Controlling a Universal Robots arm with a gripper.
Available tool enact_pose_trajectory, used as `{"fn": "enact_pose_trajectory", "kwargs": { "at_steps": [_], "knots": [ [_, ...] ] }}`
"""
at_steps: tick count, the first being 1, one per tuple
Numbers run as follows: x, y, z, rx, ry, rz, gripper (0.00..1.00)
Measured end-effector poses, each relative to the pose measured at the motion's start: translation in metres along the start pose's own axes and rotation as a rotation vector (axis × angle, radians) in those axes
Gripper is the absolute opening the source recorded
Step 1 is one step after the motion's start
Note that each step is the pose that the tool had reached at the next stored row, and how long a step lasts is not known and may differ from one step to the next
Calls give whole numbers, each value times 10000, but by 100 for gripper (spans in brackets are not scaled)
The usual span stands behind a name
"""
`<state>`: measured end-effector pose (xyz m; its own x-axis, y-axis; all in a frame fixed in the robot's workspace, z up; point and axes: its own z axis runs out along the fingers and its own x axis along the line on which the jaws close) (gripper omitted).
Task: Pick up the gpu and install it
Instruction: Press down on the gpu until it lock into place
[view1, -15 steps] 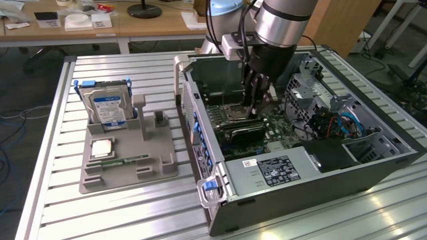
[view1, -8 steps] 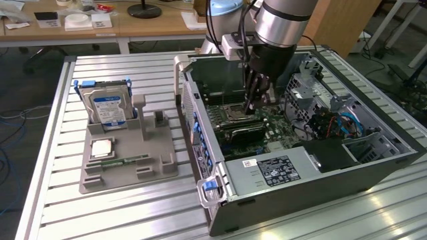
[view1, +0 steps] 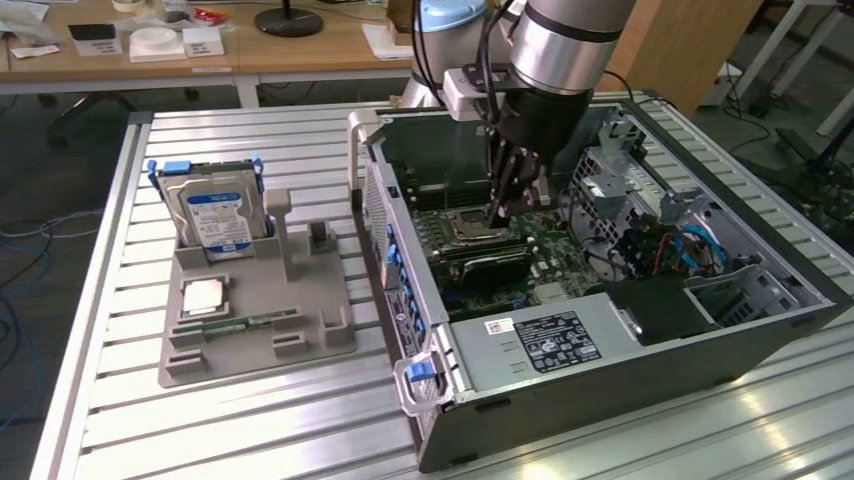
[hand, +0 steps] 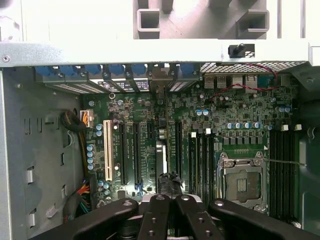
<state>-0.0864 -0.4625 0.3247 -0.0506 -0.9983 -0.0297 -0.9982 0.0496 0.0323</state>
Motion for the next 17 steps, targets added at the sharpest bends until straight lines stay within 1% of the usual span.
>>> {"fn": "enact_pose_trajectory", "kwargs": {
  "at_steps": [5, 9, 13, 14, 15, 17],
  "knots": [
    [-4, -21, 7, -2, 0, -1, 11],
    [-3, -26, 68, -2, 2, 0, 11],
    [-1, -25, 142, 25, -1, -10, 11],
    [0, -21, 156, 44, -3, -14, 11],
    [0, -22, 161, 54, -2, -17, 11],
    [0, -21, 161, 53, 0, -18, 11]
  ]
}}
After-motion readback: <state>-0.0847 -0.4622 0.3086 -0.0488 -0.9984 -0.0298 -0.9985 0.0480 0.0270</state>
